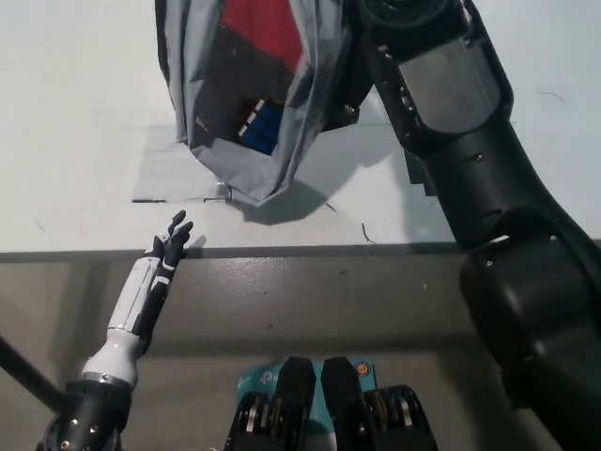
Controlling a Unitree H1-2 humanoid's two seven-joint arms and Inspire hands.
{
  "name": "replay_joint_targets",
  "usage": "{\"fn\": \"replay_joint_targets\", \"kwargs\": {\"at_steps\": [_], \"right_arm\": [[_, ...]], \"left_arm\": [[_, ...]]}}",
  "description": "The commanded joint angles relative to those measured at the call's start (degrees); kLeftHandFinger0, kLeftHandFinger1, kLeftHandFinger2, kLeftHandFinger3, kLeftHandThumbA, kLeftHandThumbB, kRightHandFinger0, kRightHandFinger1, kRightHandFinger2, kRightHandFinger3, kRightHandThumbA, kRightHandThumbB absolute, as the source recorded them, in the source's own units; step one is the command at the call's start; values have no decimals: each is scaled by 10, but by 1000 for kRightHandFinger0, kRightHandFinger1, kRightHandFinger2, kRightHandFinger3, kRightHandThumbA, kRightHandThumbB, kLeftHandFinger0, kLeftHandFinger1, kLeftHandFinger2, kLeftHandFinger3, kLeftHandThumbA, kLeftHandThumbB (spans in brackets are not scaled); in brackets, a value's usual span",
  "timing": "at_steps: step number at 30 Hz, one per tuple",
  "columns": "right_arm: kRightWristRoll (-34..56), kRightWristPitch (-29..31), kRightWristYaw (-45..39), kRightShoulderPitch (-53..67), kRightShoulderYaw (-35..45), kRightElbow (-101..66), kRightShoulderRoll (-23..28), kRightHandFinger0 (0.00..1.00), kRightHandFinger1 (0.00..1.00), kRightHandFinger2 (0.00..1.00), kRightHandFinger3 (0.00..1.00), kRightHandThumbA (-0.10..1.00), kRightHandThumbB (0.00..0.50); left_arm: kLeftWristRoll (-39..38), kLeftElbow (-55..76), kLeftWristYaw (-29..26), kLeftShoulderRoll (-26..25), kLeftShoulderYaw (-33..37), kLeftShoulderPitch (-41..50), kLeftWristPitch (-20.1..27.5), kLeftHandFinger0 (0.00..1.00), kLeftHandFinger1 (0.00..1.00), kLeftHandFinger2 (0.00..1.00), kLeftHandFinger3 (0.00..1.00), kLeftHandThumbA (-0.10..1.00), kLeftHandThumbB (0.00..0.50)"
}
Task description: Use the right hand to pick up a rubix's cube and place it into a plastic bag and lift the bag
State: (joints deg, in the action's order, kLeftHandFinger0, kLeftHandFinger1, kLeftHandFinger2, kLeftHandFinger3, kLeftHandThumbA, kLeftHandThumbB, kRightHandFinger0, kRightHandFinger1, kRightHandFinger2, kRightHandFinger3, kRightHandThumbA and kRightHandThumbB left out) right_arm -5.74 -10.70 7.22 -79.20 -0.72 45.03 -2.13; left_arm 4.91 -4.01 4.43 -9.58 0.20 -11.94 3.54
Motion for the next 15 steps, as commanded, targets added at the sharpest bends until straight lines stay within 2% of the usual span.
{"fn": "replay_joint_targets", "kwargs": {"at_steps": [1, 3, 5, 7, 9, 11, 13, 14, 15], "right_arm": [[6, 45, 22, -34, 13, 20, 10, 0, 358, 762, 803, -100, 96], [12, 43, 24, -37, 20, 32, 13, 0, 335, 749, 845, -100, 95], [19, 49, 25, -40, 28, 50, 18, 0, 328, 746, 864, -100, 99], [29, 54, 23, -43, 40, 69, 23, 0, 340, 759, 877, -100, 98], [38, 62, 22, -44, 51, 92, 27, 0, 344, 762, 879, -100, 97], [49, 74, 33, -44, 69, 125, 32, 0, 351, 769, 823, -100, 124], [50, 83, 42, -44, 76, 149, 35, 0, 314, 724, 777, -100, 122], [43, 86, 58, -45, 75, 177, 40, 13, 335, 855, 855, -100, 151], [37, 90, 69, -46, 72, 196, 43, 1, 232, 625, 691, -100, 153]], "left_arm": [[11, 11, 3, -13, 6, -12, 28, 1000, 1000, 1000, 1000, 1000, 204], [9, 13, 5, -13, 6, -11, 32, 1000, 1000, 1000, 1000, 1000, 214], [7, 18, 5, -11, 7, -9, 41, 1000, 1000, 1000, 1000, 1000, 244], [9, 18, 6, -12, 10, -8, 57, 1000, 1000, 1000, 1000, 1000, 225], [9, 16, 6, -12, 13, -7, 69, 1000, 1000, 1000, 1000, 1000, 233], [8, 22, 10, -12, 16, -8, 68, 1000, 1000, 1000, 1000, 1000, 237], [8, 25, 9, -11, 17, -8, 66, 1000, 1000, 1000, 1000, 1000, 236], [10, 26, 9, -11, 18, -9, 67, 1000, 1000, 1000, 1000, 1000, 237], [11, 26, 8, -11, 19, -9, 67, 1000, 1000, 1000, 1000, 1000, 237]]}}
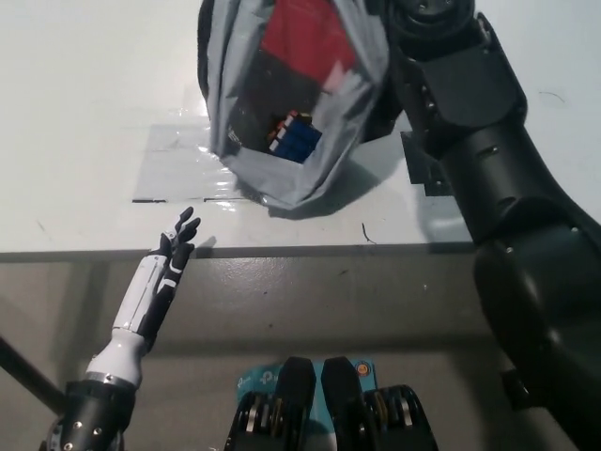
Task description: Use the right hand to pick up a rubix's cube and place it into a plastic bag and lift the bag
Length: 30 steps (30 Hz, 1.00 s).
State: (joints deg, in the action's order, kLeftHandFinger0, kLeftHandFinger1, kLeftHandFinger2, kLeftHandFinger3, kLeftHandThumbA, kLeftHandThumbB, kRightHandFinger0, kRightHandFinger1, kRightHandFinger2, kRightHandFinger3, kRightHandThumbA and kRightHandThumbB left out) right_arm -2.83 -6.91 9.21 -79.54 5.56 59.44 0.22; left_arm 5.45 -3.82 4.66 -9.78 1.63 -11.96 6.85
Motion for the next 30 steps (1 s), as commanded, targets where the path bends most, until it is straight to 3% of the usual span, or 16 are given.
{"fn": "replay_joint_targets", "kwargs": {"at_steps": [1, 2, 3, 4, 6, 7, 8, 9, 10, 11, 12, 14, 16, 17, 18, 30], "right_arm": [[4, 54, 53, -43, 7, 60, 21, 0, 185, 514, 623, -100, 157], [1, 59, 58, -43, 5, 76, 23, 0, 122, 393, 524, -100, 156], [2, 63, 60, -42, 4, 89, 26, 0, 133, 382, 488, -100, 119], [-6, 60, 77, -40, -1, 104, 28, 104, 258, 478, 503, -100, 172], [-32, 62, 128, -31, -22, 144, 37, 160, 321, 532, 532, -100, 196], [-46, 60, 143, -29, -37, 156, 40, 284, 488, 720, 721, -93, 213], [-69, 51, 158, -29, -63, 172, 46, 474, 646, 797, 864, 4, 210], [-83, 42, 152, -29, -81, 179, 52, 620, 842, 1000, 1000, 147, 235], [-95, 33, 142, -31, -101, 186, 57, 704, 911, 1000, 1000, 242, 243], [-105, 14, 133, -34, -119, 191, 60, 965, 1000, 1000, 1000, 415, 305], [-109, 11, 125, -36, -135, 193, 66, 1000, 1000, 1000, 1000, 483, 346], [-121, 16, 122, -40, -164, 190, 78, 1000, 1000, 1000, 1000, 568, 432], [-119, 27, 116, -42, -173, 187, 85, 1000, 1000, 1000, 1000, 583, 446], [-115, 30, 110, -46, -176, 184, 92, 1000, 1000, 1000, 1000, 680, 475], [-116, 30, 108, -49, -179, 181, 95, 1000, 1000, 1000, 1000, 697, 488], [-116, -24, -49, -87, -201, -7, 163, 1000, 1000, 1000, 1000, 825, 500]], "left_arm": [[5, 25, 6, -9, 5, -9, 34, 1000, 1000, 1000, 1000, 1000, 237], [6, 24, 6, -10, 5, -9, 35, 1000, 1000, 1000, 1000, 1000, 226], [5, 24, 6, -11, 6, -10, 37, 1000, 1000, 1000, 1000, 1000, 216], [5, 24, 6, -11, 6, -9, 38, 1000, 1000, 1000, 1000, 1000, 214], [7, 27, 6, -10, 7, -9, 36, 1000, 1000, 1000, 1000, 1000, 209], [7, 28, 6, -10, 7, -9, 35, 1000, 1000, 1000, 1000, 1000, 208], [6, 29, 6, -9, 7, -8, 34, 1000, 1000, 1000, 1000, 1000, 206], [6, 30, 5, -9, 6, -8, 34, 1000, 1000, 1000, 1000, 1000, 198], [7, 31, 5, -9, 6, -8, 35, 1000, 1000, 1000, 1000, 1000, 197], [8, 30, 4, -9, 6, -7, 36, 1000, 1000, 1000, 1000, 1000, 197], [9, 31, 4, -9, 6, -6, 39, 1000, 1000, 1000, 1000, 1000, 191], [9, 30, 2, -8, 7, -6, 45, 1000, 1000, 1000, 1000, 1000, 172], [11, 30, 2, -8, 7, -6, 46, 1000, 1000, 1000, 1000, 1000, 172], [14, 31, 1, -8, 7, -5, 47, 1000, 1000, 1000, 1000, 1000, 170], [15, 31, 1, -8, 7, -5, 48, 1000, 1000, 1000, 1000, 1000, 168], [15, 29, 2, -6, 9, 7, 53, 1000, 1000, 1000, 1000, 1000, 168]]}}
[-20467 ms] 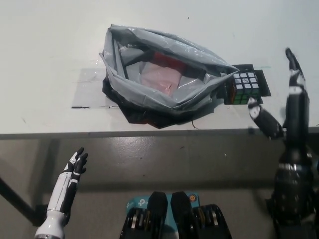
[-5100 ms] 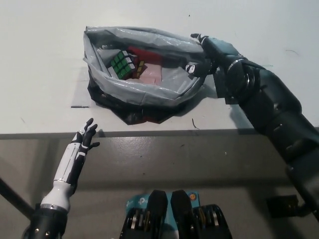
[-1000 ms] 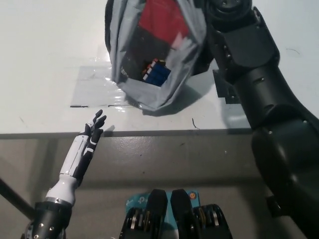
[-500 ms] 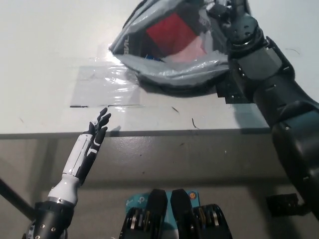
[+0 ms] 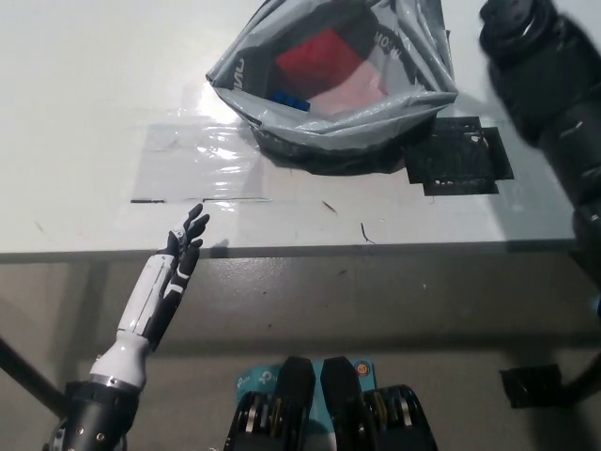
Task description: Use the right hand to pick up a rubix's cube and place it into a plastic bag and lift the bag
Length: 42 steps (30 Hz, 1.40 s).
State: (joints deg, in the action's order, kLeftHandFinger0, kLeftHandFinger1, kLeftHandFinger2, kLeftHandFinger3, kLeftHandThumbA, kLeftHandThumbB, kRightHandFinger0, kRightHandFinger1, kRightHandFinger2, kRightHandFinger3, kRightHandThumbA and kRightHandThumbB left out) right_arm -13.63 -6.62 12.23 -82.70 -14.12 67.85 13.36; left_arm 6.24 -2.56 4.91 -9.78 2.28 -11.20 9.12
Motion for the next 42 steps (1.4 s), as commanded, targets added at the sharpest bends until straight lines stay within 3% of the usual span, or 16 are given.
{"fn": "replay_joint_targets", "kwargs": {"at_steps": [1, 6, 7, 9, 10, 12, 22, 23, 25, 27, 28, 30, 31, 32, 40, 42], "right_arm": [[0, -32, -93, -54, 2, -120, 37, 1000, 1000, 1000, 1000, 835, 500], [104, -72, -162, -24, 81, -323, 60, 1000, 1000, 1000, 1000, 784, 500], [113, -85, -161, -16, 97, -394, 68, 1000, 1000, 1000, 1000, 976, 500], [104, -98, -152, -10, 106, -464, 78, 1000, 1000, 1000, 1000, 1000, 500], [84, -107, -145, -4, 106, -519, 88, 1000, 1000, 1000, 1000, 1000, 435], [31, -108, -134, 21, 109, -667, 121, 1000, 1000, 1000, 1000, 1000, 366], [4, -53, -148, 241, 196, -1063, 196, 1000, 1000, 1000, 1000, 1000, 264], [-7, -25, -146, 309, 201, -1114, 191, 1000, 1000, 1000, 1000, 1000, 211], [-37, 16, -137, 376, 199, -1151, 175, 1000, 1000, 1000, 1000, 1000, 180], [-41, 36, -130, 412, 192, -1165, 160, 1000, 1000, 1000, 1000, 1000, 167], [-43, 70, -115, 462, 175, -1168, 133, 1000, 1000, 1000, 1000, 1000, 215], [-39, 123, -90, 535, 150, -1162, 94, 1000, 1000, 1000, 1000, 1000, 245], [-75, 182, -47, 607, 124, -1117, 54, 1000, 1000, 1000, 1000, 1000, 193], [-95, 199, -31, 631, 115, -1100, 42, 1000, 1000, 1000, 1000, 1000, 197], [-173, 260, 70, 738, 51, -950, -35, 1000, 1000, 1000, 1000, 1000, 152], [-168, 258, 76, 741, 56, -918, -42, 1000, 1000, 1000, 1000, 1000, 187]], "left_arm": [[8, 14, -1, -6, 3, 0, 34, 1000, 1000, 1000, 1000, 1000, 169], [9, 9, -1, -4, 5, -1, 40, 1000, 1000, 1000, 1000, 1000, 187], [11, 10, -3, -3, 5, -4, 38, 1000, 1000, 1000, 1000, 1000, 186], [11, 9, -4, -2, 4, -10, 37, 1000, 1000, 1000, 1000, 1000, 187], [11, 7, -5, -3, 3, -15, 35, 1000, 1000, 1000, 1000, 1000, 195], [6, 3, -4, -5, -2, -31, 32, 1000, 1000, 1000, 1000, 1000, 210], [-7, 6, -4, -10, -13, -74, 25, 1000, 1000, 1000, 1000, 1000, 179], [-5, 6, -5, -11, -14, -76, 25, 1000, 1000, 1000, 1000, 1000, 177], [-2, 7, -7, -11, -14, -77, 25, 1000, 1000, 1000, 1000, 1000, 175], [-2, 6, -8, -10, -14, -79, 25, 1000, 1000, 1000, 1000, 1000, 178], [-2, 6, -9, -10, -15, -79, 22, 1000, 1000, 1000, 1000, 1000, 179], [-2, 7, -9, -10, -15, -80, 18, 1000, 1000, 1000, 1000, 1000, 179], [-4, 4, -7, -11, -15, -80, 17, 1000, 1000, 1000, 1000, 1000, 170], [-5, 3, -7, -11, -15, -80, 17, 1000, 1000, 1000, 1000, 1000, 170], [-2, 7, -5, -10, -12, -62, 20, 1000, 1000, 1000, 1000, 1000, 179], [1, 8, -5, -9, -10, -57, 22, 1000, 1000, 1000, 1000, 1000, 181]]}}
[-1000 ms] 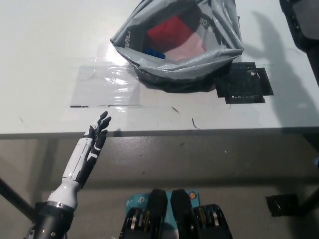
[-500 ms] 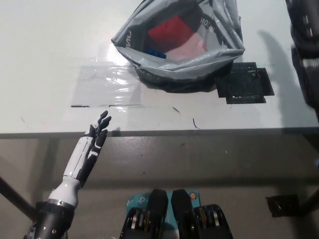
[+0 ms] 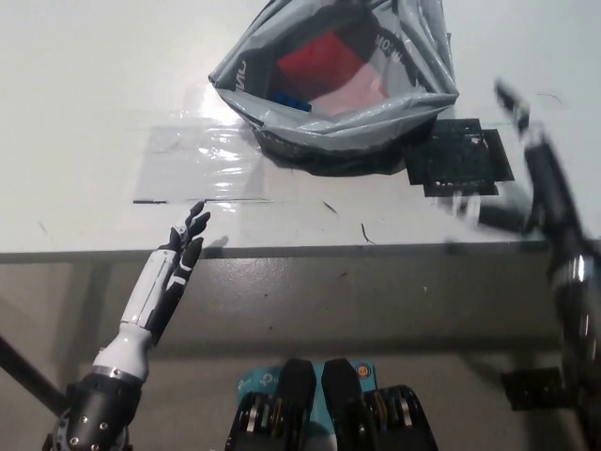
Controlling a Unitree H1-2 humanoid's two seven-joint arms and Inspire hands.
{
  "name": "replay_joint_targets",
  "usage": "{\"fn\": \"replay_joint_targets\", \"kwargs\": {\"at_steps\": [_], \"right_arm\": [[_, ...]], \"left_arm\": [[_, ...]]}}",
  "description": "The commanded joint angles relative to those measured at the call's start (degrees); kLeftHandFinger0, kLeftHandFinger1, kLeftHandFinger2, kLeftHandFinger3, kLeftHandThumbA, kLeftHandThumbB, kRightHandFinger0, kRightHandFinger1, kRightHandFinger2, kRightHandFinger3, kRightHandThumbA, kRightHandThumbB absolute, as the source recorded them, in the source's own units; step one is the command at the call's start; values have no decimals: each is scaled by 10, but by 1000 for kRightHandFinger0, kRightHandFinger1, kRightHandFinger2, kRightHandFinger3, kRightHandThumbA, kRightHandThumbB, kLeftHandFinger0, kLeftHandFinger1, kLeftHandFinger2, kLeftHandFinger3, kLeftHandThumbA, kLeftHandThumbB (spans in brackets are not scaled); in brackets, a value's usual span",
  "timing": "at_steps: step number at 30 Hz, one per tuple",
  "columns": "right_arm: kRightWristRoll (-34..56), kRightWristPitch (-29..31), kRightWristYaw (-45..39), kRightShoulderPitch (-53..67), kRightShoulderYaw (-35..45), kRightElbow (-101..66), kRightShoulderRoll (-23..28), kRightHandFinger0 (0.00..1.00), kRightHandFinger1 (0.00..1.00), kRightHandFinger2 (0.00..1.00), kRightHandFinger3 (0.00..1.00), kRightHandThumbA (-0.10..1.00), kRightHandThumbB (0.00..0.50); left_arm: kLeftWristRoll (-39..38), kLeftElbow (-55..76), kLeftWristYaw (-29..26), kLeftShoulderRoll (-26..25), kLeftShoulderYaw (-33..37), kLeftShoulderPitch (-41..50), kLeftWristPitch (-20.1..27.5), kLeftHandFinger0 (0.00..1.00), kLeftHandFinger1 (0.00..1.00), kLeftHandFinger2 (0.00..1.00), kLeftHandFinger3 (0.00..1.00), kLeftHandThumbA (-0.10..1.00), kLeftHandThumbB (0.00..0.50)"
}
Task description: Use the right hand to pick up a rubix's cube and place it into a plastic bag and lift the bag
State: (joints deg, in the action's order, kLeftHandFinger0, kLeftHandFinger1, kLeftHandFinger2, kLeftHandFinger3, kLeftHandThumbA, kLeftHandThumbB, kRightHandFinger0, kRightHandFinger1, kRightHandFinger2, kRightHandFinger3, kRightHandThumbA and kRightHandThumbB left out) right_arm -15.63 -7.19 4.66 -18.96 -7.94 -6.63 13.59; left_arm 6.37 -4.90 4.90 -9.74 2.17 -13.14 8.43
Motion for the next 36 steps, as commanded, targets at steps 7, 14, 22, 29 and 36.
{"fn": "replay_joint_targets", "kwargs": {"at_steps": [7, 14, 22, 29, 36], "right_arm": [[-94, 267, 132, 143, 10, -80, -50, 1000, 1000, 1000, 1000, 1000, 243], [-71, 313, 128, 185, -1, 8, -60, 1000, 1000, 1000, 1000, 1000, 220], [-30, 315, 90, 219, 0, 62, -55, 1000, 1000, 1000, 1000, 1000, 244], [-17, 333, 81, 228, 8, 82, -58, 1000, 1000, 1000, 1000, 1000, 208], [-8, 341, 69, 219, 14, 95, -58, 1000, 1000, 1000, 1000, 1000, 176]], "left_arm": [[-4, 39, 2, -4, 1, 9, 36, 1000, 1000, 1000, 1000, 1000, 194], [0, 41, 2, -1, 9, 61, 47, 1000, 1000, 1000, 1000, 1000, 199], [10, 42, -2, 3, 18, 106, 62, 1000, 1000, 1000, 1000, 1000, 196], [3, 43, -3, 3, 18, 124, 69, 1000, 1000, 1000, 1000, 1000, 203], [3, 35, -11, 1, 9, 119, 68, 1000, 1000, 1000, 1000, 1000, 197]]}}
